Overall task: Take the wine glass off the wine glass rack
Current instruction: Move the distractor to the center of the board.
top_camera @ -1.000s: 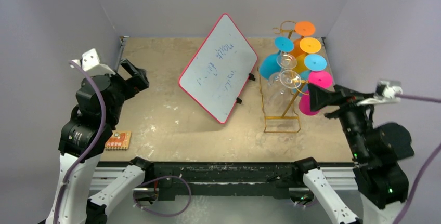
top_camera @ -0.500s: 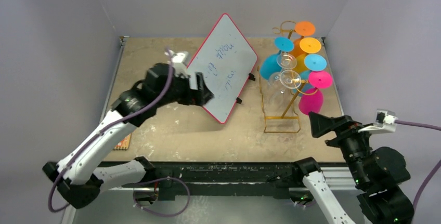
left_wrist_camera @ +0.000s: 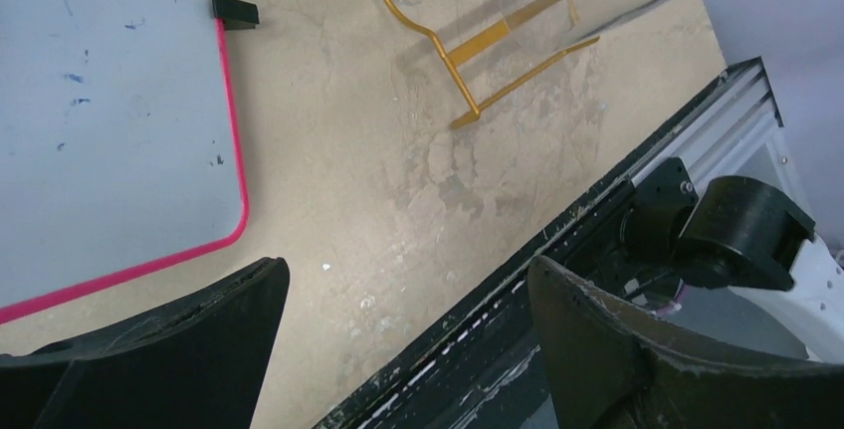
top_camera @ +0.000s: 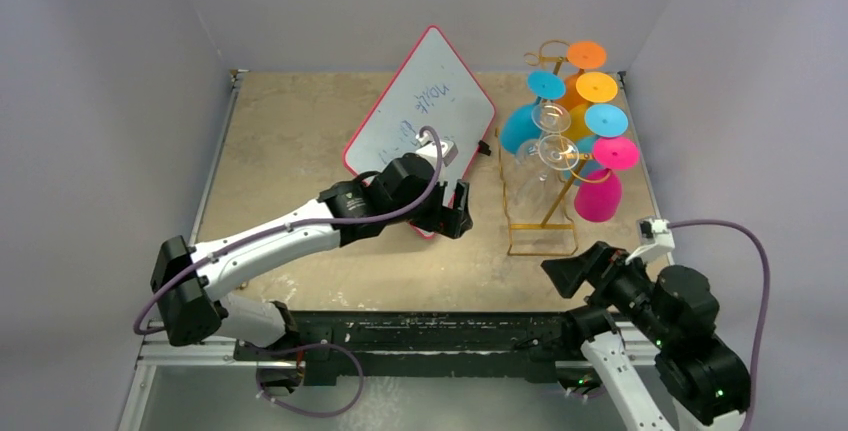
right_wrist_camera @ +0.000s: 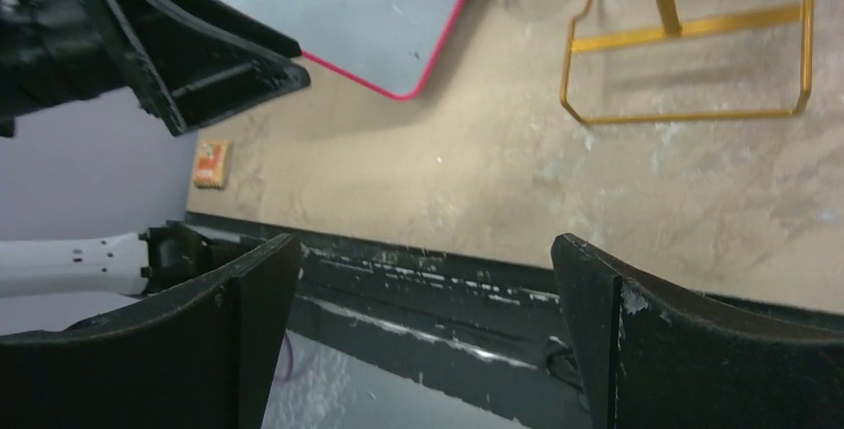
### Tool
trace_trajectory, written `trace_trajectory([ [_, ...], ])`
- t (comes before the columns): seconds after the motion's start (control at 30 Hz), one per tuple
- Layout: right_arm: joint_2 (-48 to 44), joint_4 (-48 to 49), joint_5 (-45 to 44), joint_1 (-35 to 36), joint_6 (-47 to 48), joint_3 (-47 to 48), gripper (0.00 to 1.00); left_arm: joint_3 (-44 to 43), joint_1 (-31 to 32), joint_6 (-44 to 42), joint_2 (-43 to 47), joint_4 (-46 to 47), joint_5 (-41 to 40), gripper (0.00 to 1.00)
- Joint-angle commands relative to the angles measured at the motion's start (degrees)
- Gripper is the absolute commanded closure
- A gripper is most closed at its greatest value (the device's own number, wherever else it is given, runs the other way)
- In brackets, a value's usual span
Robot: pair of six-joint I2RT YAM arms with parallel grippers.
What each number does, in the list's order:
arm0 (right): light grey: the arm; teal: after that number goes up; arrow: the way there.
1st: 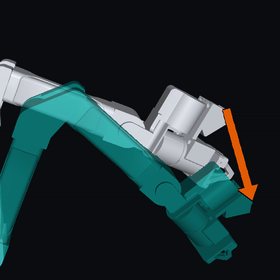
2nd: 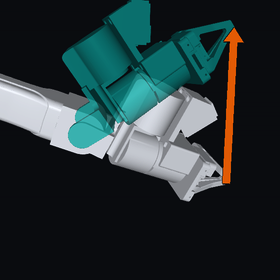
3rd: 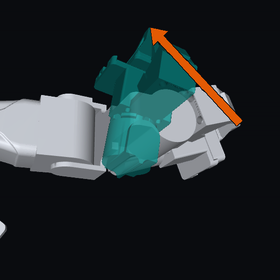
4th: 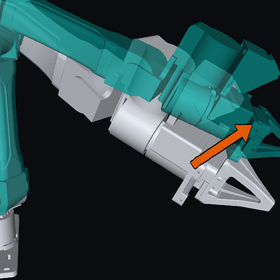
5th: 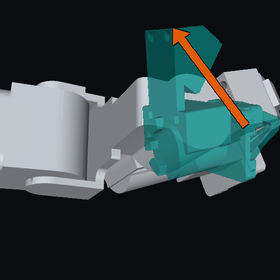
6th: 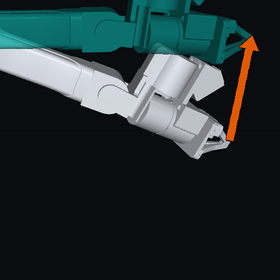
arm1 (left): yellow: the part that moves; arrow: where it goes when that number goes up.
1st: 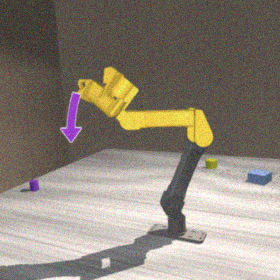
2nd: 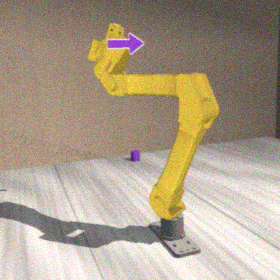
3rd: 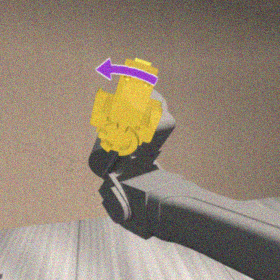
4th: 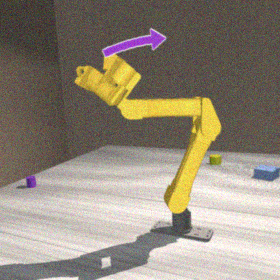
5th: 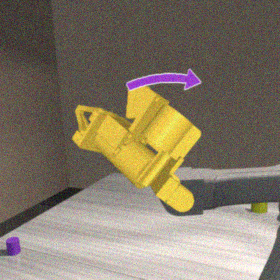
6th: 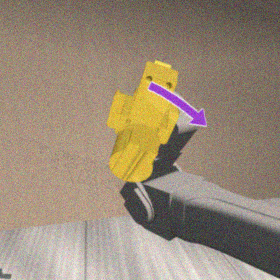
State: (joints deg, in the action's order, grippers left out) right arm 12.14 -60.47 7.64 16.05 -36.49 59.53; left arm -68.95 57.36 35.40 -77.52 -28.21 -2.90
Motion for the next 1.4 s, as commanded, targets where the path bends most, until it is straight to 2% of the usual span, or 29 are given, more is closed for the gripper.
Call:
trace_trajectory([
  [0.0,0.4,-4.4,2.2,0.3,-1.6,-1.7,0.00,0.6,0.3,2.8,-2.9,10.1,-1.8,0.10],
  [0.27,-2.7,-4.9,0.5,0.3,-2.6,-3.6,0.00,3.3,0.4,7.1,-9.9,20.2,0.2,0.10],
  [0.5,-2.9,-4.4,-1.0,0.3,-2.6,-5.9,0.00,-2.0,0.7,7.9,-20.7,23.3,-1.2,0.12],
  [0.63,-3.2,-4.3,-1.1,0.4,-2.6,-5.8,0.00,-3.6,0.7,9.2,-24.4,21.4,-6.5,0.14],
  [0.83,-3.4,-4.3,-2.0,0.3,-2.6,-5.1,0.00,-5.9,-0.8,8.6,-29.5,12.4,-13.5,0.14],
  [1.07,-3.6,-4.3,-2.7,0.3,-3.2,-4.6,0.00,-5.0,-5.2,6.4,-31.1,9.9,-16.1,0.15],
  [1.37,-2.9,-2.5,-3.2,0.3,-3.5,-5.3,0.00,-8.1,-11.5,1.7,-32.8,6.1,-18.9,0.16],
])
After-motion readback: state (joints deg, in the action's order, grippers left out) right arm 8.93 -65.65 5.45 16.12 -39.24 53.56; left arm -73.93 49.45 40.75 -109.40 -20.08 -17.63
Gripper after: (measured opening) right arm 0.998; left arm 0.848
